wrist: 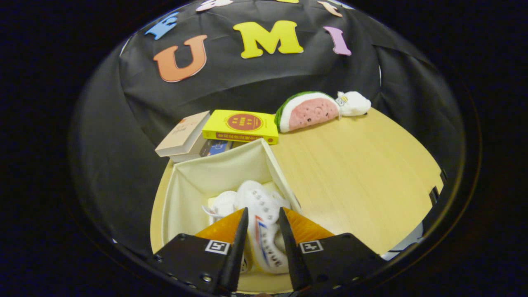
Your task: Open the storage box then place both shoes into the box .Put the left shoe in first, then the right shoe, with the right side of both shoes facing outward in a uniform manner.
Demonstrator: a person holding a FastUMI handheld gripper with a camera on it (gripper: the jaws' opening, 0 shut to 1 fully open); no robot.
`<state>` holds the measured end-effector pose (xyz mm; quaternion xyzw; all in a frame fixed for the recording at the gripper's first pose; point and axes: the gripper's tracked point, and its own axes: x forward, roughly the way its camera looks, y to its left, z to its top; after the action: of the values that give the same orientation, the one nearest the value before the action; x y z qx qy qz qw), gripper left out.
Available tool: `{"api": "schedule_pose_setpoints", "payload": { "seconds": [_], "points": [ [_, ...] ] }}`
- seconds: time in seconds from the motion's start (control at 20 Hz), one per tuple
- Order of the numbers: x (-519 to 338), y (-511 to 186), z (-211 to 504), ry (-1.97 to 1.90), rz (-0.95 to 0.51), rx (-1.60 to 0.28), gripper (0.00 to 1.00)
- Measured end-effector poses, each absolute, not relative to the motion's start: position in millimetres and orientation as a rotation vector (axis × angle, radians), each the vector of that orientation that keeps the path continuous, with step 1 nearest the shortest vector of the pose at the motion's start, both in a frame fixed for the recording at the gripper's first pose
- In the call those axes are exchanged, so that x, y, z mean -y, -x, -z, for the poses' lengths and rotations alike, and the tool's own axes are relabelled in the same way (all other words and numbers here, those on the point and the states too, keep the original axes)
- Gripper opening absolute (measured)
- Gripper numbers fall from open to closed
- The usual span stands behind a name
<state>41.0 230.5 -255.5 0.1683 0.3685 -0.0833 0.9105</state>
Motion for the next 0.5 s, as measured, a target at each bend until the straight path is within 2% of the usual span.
{"api": "schedule_pose_setpoints", "payload": {
  "seconds": [0.2, 0.3, 0.5],
  "points": [
    [-217, -35, 223, -0.291, 0.131, -0.685, 0.81],
    [-205, -33, 202, -0.263, 0.12, -0.632, 0.93],
    [-169, -23, 156, -0.199, 0.113, -0.516, 0.96]
  ]
}}
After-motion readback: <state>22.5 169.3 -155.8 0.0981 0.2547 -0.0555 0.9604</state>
